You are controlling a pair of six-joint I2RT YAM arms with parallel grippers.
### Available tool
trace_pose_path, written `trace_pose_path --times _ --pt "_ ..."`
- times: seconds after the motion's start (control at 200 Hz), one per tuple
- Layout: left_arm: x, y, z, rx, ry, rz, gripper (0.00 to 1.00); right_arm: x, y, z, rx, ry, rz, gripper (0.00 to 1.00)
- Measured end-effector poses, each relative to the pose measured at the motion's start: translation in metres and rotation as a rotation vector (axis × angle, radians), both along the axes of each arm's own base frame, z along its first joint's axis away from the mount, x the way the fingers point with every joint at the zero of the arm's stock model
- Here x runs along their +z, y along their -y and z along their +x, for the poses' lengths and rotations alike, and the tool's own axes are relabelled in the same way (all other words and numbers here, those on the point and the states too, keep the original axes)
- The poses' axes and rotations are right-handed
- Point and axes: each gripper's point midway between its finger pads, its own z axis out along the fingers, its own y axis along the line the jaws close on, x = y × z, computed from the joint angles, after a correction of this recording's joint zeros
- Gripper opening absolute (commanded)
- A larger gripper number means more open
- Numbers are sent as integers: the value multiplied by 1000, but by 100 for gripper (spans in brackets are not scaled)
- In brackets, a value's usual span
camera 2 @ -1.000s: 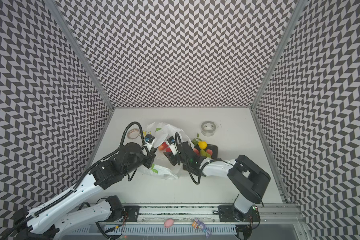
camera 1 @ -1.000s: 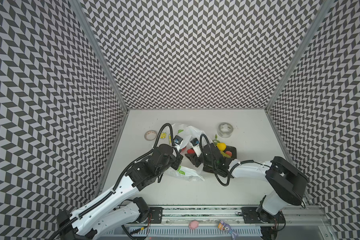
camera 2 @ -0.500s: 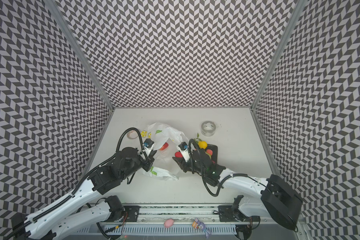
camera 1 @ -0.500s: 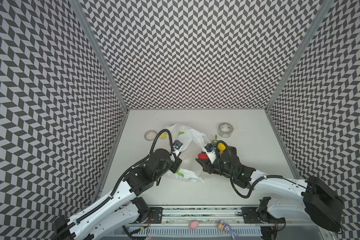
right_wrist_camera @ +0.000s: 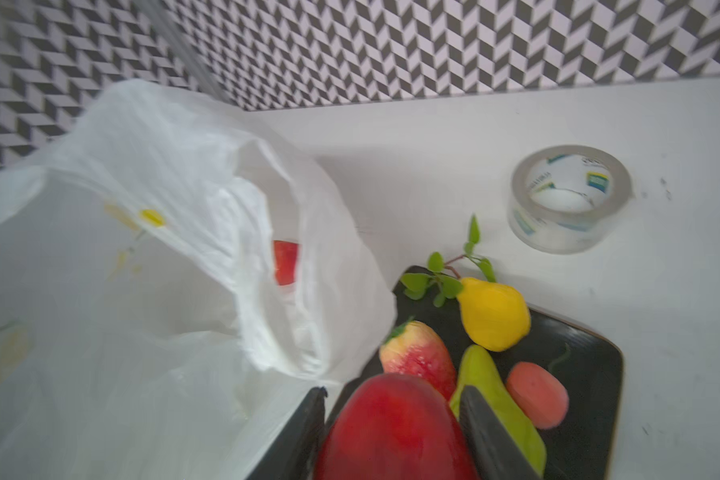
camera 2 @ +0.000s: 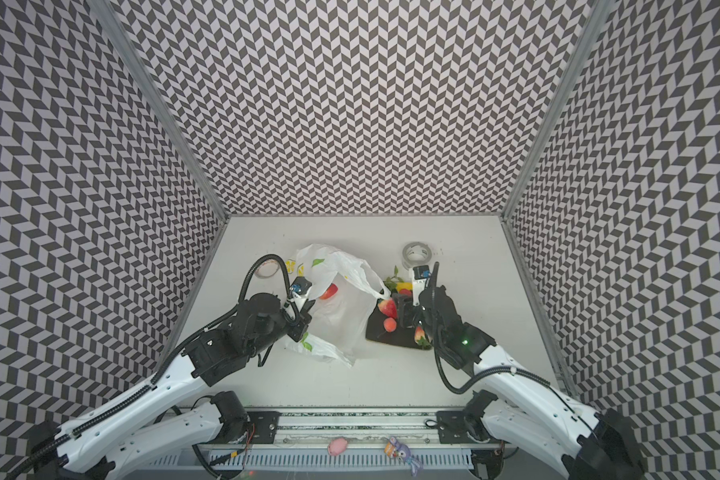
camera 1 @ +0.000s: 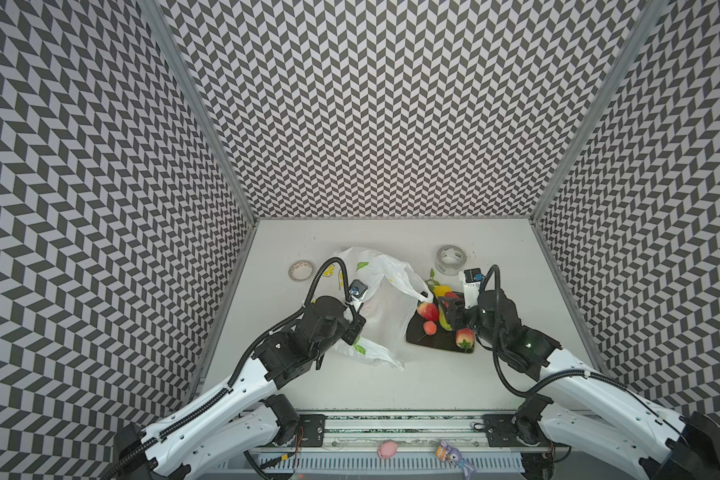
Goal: Take the fake fruits out of the plastic bag
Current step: 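Lift the red strawberry out of the bag and carry it over the dark pad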
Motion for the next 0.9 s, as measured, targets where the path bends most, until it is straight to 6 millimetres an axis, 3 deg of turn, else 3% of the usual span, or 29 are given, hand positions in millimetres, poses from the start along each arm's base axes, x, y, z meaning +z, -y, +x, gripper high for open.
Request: trace_pose_path --times 0.23,0.335,0.581,0.746,0.901 --pt "0 -3 3 17 9 1 0 -26 -12 -9 79 -78 -56 11" --pt "1 -6 5 31 15 -1 0 -45 -34 -18 170 -103 -122 12" --pt "2 -13 8 63 26 1 0 -70 -83 -36 320 -81 -170 13" --pt "2 -14 9 68 29 3 0 -90 -90 -30 306 -90 -204 13" --pt "2 -18 11 86 36 12 0 -97 -94 -25 294 -74 -213 13"
